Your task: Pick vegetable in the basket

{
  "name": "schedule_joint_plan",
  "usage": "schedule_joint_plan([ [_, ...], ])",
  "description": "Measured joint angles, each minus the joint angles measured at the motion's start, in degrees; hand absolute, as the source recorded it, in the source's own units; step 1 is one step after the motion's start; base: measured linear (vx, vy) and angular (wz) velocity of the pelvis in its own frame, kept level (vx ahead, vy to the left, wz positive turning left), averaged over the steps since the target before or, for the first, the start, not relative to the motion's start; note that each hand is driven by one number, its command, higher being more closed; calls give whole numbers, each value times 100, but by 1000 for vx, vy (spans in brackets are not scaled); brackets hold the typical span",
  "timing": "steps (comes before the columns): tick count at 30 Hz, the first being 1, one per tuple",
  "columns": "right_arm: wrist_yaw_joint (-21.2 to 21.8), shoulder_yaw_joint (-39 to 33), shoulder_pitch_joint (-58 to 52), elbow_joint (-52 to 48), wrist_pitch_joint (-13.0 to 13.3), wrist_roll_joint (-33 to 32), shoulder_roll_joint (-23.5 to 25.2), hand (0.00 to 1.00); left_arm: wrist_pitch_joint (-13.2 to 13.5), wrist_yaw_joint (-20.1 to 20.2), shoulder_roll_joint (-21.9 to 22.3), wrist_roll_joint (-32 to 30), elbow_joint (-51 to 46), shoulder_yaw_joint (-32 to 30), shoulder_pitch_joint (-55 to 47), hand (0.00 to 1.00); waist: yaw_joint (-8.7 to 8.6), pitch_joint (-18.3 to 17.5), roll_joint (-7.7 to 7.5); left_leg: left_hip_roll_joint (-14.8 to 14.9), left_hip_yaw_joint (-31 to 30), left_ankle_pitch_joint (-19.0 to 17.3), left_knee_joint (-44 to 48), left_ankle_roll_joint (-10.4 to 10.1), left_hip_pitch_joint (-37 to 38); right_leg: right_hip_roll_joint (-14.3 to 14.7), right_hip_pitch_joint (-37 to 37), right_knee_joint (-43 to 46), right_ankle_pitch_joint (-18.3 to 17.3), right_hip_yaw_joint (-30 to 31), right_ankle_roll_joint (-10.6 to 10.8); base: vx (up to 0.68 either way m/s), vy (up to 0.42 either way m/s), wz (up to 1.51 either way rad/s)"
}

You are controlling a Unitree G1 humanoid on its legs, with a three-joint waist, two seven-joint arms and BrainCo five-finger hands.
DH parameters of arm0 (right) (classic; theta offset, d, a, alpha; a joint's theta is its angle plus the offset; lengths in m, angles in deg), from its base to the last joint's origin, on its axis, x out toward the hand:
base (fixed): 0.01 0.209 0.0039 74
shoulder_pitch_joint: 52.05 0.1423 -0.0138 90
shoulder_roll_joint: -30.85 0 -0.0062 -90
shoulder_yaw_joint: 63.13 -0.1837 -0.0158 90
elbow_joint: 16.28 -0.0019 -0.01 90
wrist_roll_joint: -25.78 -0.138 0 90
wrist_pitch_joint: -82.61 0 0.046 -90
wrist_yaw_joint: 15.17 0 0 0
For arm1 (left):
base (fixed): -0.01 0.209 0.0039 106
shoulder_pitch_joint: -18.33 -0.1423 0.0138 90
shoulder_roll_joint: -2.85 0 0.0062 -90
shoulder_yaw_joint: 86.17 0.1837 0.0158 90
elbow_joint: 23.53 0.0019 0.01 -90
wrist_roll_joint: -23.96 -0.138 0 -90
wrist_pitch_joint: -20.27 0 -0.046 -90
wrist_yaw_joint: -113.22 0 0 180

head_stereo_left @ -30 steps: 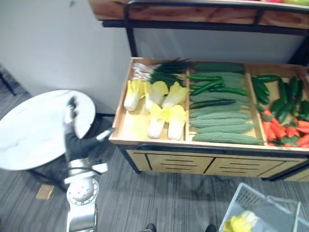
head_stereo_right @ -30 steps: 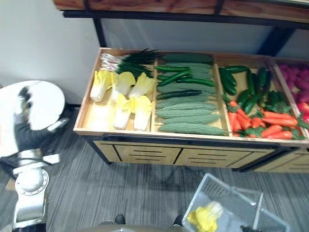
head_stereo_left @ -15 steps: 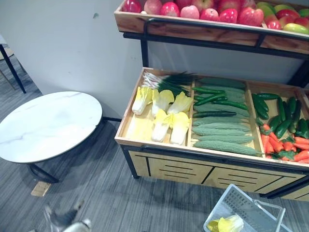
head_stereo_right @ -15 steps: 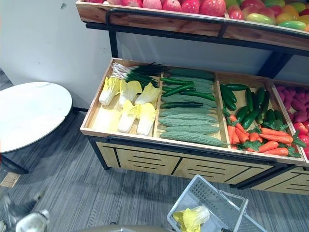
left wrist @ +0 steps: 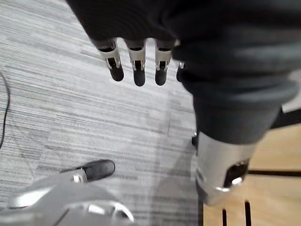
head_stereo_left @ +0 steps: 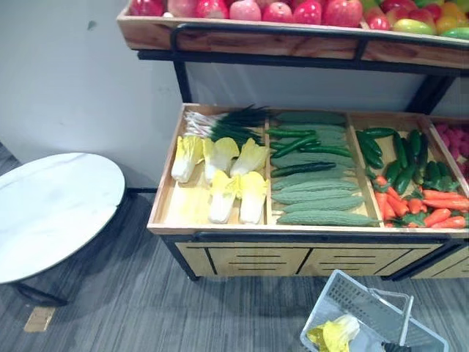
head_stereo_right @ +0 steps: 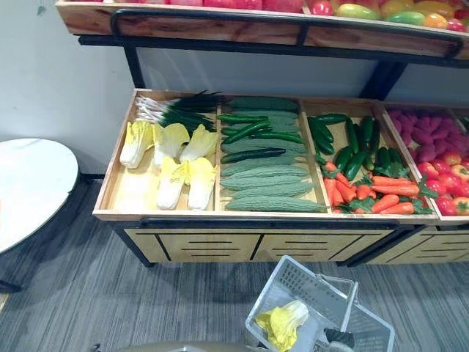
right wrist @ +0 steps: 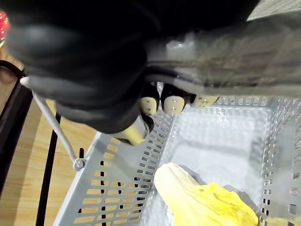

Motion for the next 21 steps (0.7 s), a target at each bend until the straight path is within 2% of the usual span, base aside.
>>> schedule_joint_plan([
  [1, 4, 21, 15, -5, 6, -4, -23, 100, 3, 50, 0, 2, -15, 146, 31, 0, -7, 92, -10, 68, -9, -252, 458, 16, -133, -45, -18, 200, -100, 29, -2, -2, -2, -19],
  [2, 3, 19, 26, -6, 6, -16, -86, 100, 14, 110, -3, 2, -36, 378, 60, 0, -17, 227, 42, 202, -11, -664, 1134, 10, -274, -109, -56, 603, -305, 79, 9, -20, 5, -10],
  [3, 2, 13, 19, -7, 9, -17, -100, 100, 15, 121, -7, 1, -36, 419, 56, 0, -17, 241, 35, 225, -11, -740, 1239, 16, -312, -121, -85, 684, -347, 87, 8, -59, 61, -17],
  [4, 3, -93, 4, -24, 21, -29, -125, 100, 15, 158, -41, 1, -33, 586, 67, 0, -22, 269, 94, 350, 20, -1079, 1775, 24, -436, -173, -221, 1090, -501, 184, 17, -55, 79, -19],
  [6, 6, -89, 5, -74, 44, -73, -112, 100, 17, 158, -93, 2, -27, 728, 105, 0, -17, 309, 147, 490, 150, -1322, 2127, 20, -536, -167, -423, 1408, -496, 364, 9, -63, 95, -47],
  [7, 14, -63, 9, -138, 127, -82, -82, 100, 19, 154, -165, 1, -14, 793, 133, 0, -8, 334, 138, 587, 343, -1461, 2304, 20, -545, -140, -617, 1563, -392, 587, -9, -84, 103, -98],
  [9, 18, 87, 46, -263, 159, -82, -32, 100, 11, 138, -292, -35, 23, 862, 187, 0, -1, 381, 183, 789, 740, -1573, 2417, 72, -578, 60, -897, 1517, 123, 895, -118, -161, 152, -116],
  [10, 20, 169, 57, -369, 166, -80, 19, 100, 8, 116, -353, -36, 23, 853, 239, 0, -6, 444, 264, 927, 1032, -1564, 2391, 149, -582, 231, -1008, 1151, 737, 1008, -133, -223, 197, -126],
  [11, 28, 255, 85, -483, 174, -79, 93, 100, 16, 97, -390, -42, -8, 857, 277, 0, -8, 542, 301, 1026, 1440, -1422, 2295, 345, -508, 281, -1042, 1044, 953, 927, -155, -191, 176, -117],
  [12, 19, 289, 113, -535, 182, -81, 131, 100, 20, 86, -432, -56, -38, 845, 308, 0, -31, 613, 249, 1016, 1577, -1388, 2233, 392, -478, 214, -1143, 1516, 645, 696, -302, -187, 165, -98],
  [13, -12, 314, 108, -565, 193, -126, 114, 100, 19, 54, -480, -100, -42, 813, 388, 0, -55, 686, 174, 995, 1823, -1342, 2117, 411, -365, 16, -1276, 2614, -29, 168, -481, -128, 138, -78],
  [15, 10, 486, 138, -496, 214, -108, 37, 100, 11, 32, -482, -129, -49, 773, 357, 0, -26, 704, 133, 1017, 2380, -1291, 1981, 436, -112, -212, -1161, 3714, -553, -464, -640, -94, 135, -133],
  [16, 12, 672, 179, -469, 233, -104, 3, 100, 4, 32, -479, -129, -45, 749, 262, 0, -29, 704, 135, 1015, 2746, -1253, 1885, 452, -14, -357, -1003, 4090, -759, -719, -640, -71, 91, -147],
  [18, 25, 750, 386, -280, 225, -4, -5, 100, -1, 37, -462, -110, -46, 714, 249, 0, -17, 704, 129, 1014, 3268, -1159, 1770, 422, 87, -526, -804, 4245, -806, -975, -558, -10, -29, -159],
  [19, 56, 858, 490, -173, 224, 11, 3, 100, -7, 38, -459, -71, -46, 642, 262, 0, -19, 696, 117, 1053, 3601, -1107, 1771, 423, 87, -551, -677, 3994, -873, -1076, -482, 17, -118, -164],
  [20, 76, 889, 543, -124, 222, 21, 3, 100, -8, 36, -444, -54, -48, 589, 291, 0, -17, 693, 111, 1078, 3783, -1087, 1781, 408, 88, -533, -673, 3792, -951, -1149, -427, -3, -198, -153],
  [21, 93, 884, 658, -27, 201, 51, -11, 100, -11, 37, -397, -35, -47, 493, 366, 0, -16, 692, 109, 1166, 4086, -1062, 1845, 372, 114, -394, -666, 3381, -1104, -1378, -485, 0, -240, -161],
])
